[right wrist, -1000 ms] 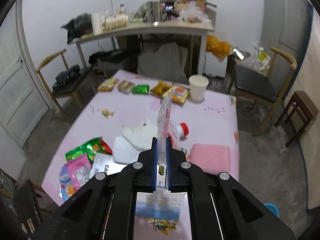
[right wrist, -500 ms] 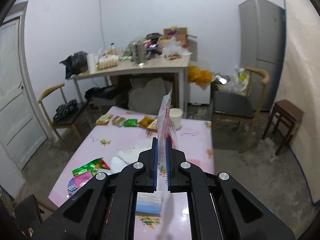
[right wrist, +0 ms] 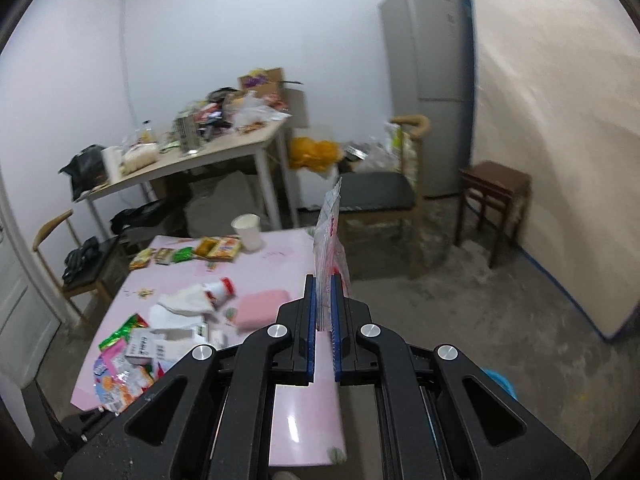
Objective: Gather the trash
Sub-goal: 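Carry both items to the blue wastebasket and release them inside, then move both tools back to the table toward the white cloth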
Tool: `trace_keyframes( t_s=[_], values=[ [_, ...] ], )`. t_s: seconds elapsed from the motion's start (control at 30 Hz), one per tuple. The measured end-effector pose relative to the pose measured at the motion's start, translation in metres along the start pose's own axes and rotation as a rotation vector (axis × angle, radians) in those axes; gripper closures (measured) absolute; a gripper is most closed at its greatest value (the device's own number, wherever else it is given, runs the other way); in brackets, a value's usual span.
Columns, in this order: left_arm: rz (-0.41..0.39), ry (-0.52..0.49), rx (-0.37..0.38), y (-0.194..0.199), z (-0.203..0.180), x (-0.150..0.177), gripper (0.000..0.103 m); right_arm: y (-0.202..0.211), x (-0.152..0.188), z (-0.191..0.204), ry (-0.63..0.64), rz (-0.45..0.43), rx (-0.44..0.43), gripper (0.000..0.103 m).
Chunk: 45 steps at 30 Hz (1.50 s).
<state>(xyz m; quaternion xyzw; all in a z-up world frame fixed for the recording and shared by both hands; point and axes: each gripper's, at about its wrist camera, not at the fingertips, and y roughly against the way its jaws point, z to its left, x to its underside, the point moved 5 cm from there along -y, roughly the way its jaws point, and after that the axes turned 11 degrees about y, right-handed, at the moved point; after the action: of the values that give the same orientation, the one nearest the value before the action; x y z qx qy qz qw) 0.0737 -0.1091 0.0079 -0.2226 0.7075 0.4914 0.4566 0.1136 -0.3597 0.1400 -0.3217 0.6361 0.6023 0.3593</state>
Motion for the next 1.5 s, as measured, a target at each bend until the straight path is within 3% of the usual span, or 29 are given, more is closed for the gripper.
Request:
trace_keyframes(
  t_s=[0.27,0.43,0.6,0.77,0.83,0.87,0.9,0.93,1.07,1.2,1.5],
  values=[
    [0.246,0.225,0.387,-0.050,-0.042,-0.014,0.100,0.005,0.076,-0.072,-0.170,0.105,0.129,0.098],
    [0.467,0.303,0.557,-0.108,-0.104,-0.011,0.100,0.001,0.131,-0.122,-0.296,0.180,0.192,0.098],
    [0.625,0.348,0.654,-0.170,-0.170,-0.003,0.100,-0.035,0.178,-0.162,-0.429,0.255,0.177,0.098],
    [0.700,0.347,0.655,-0.238,-0.237,0.007,0.099,-0.077,0.214,-0.198,-0.524,0.307,0.191,0.098],
    [0.713,0.347,0.637,-0.266,-0.256,0.014,0.095,-0.103,0.230,-0.219,-0.575,0.323,0.236,0.091],
    [0.720,0.349,0.606,-0.283,-0.262,0.020,0.075,-0.109,0.239,-0.227,-0.595,0.329,0.249,0.088],
    [0.739,0.358,0.545,-0.299,-0.265,0.028,0.046,-0.126,0.254,-0.239,-0.632,0.349,0.260,0.065],
    [0.752,0.372,0.497,-0.310,-0.261,0.035,0.040,-0.132,0.264,-0.244,-0.652,0.366,0.273,0.043],
    [0.777,0.399,0.452,-0.316,-0.252,0.055,0.039,-0.145,0.305,-0.258,-0.723,0.441,0.330,0.041],
    [0.704,0.346,0.453,-0.290,-0.240,0.047,0.039,-0.133,0.316,-0.252,-0.742,0.443,0.335,0.039],
    [0.553,0.195,0.489,-0.217,-0.230,0.014,0.036,-0.096,0.281,-0.237,-0.698,0.347,0.253,0.031]
  ],
)
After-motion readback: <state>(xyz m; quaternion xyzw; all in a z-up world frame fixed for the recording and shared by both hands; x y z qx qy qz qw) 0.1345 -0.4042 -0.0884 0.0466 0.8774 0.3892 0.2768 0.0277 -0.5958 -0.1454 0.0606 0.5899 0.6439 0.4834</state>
